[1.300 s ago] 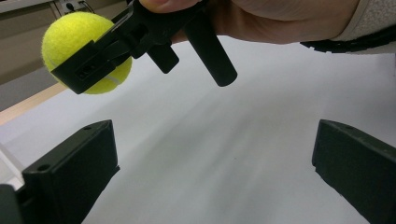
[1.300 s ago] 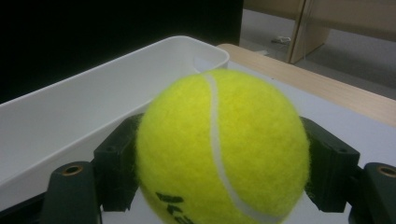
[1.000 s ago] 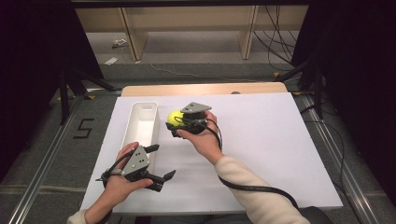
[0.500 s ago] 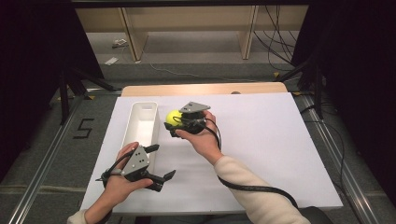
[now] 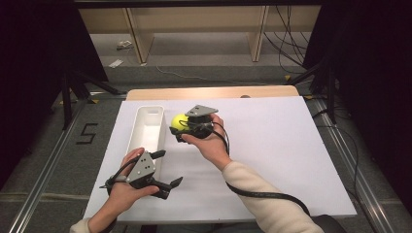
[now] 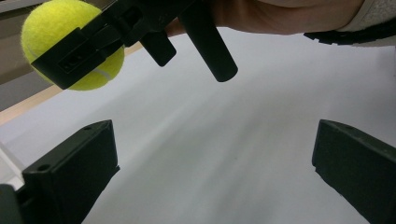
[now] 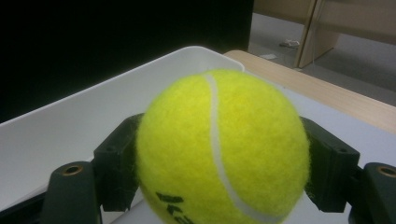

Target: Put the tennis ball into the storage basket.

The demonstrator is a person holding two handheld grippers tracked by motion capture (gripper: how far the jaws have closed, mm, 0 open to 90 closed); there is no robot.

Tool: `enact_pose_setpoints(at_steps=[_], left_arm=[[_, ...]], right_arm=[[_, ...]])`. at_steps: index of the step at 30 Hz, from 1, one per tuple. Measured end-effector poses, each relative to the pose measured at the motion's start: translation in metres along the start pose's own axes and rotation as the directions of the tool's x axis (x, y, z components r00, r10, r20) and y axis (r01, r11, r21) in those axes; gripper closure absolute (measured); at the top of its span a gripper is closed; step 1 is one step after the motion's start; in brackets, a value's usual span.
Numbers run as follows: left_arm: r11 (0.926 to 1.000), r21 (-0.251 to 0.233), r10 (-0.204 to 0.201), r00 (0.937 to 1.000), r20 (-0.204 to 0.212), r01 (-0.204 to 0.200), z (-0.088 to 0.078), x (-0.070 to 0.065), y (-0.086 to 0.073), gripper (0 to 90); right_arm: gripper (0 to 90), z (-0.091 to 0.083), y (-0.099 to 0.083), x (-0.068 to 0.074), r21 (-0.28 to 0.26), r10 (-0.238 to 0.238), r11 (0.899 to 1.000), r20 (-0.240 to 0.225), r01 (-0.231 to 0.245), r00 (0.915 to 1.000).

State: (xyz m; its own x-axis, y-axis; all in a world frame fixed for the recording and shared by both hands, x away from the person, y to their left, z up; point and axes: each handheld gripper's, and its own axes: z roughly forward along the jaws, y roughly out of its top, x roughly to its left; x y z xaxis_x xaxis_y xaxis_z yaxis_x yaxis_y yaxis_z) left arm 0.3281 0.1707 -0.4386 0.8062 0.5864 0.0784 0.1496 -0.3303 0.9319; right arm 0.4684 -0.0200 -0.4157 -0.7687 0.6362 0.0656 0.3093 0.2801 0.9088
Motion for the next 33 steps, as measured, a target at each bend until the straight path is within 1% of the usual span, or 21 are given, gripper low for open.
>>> enact_pose_setpoints(at_steps=[18, 33], left_arm=[[1.0, 0.001, -0.001, 1.0, 0.0, 0.001, 0.0001, 0.0, -0.0001, 0.0], [1.0, 0.0, 0.0, 1.0, -0.001, 0.0, -0.0001, -0.0001, 0.0001, 0.0]], right_arm=[[26.1, 0.0022, 0.0028, 0.0036, 0.003, 0.006, 1.0, -0.013, -0.006, 0.9999], [26.1, 0.0035, 0.0058, 0.0087, 0.005, -0.008, 1.0, -0.028, 0.008, 0.9996]])
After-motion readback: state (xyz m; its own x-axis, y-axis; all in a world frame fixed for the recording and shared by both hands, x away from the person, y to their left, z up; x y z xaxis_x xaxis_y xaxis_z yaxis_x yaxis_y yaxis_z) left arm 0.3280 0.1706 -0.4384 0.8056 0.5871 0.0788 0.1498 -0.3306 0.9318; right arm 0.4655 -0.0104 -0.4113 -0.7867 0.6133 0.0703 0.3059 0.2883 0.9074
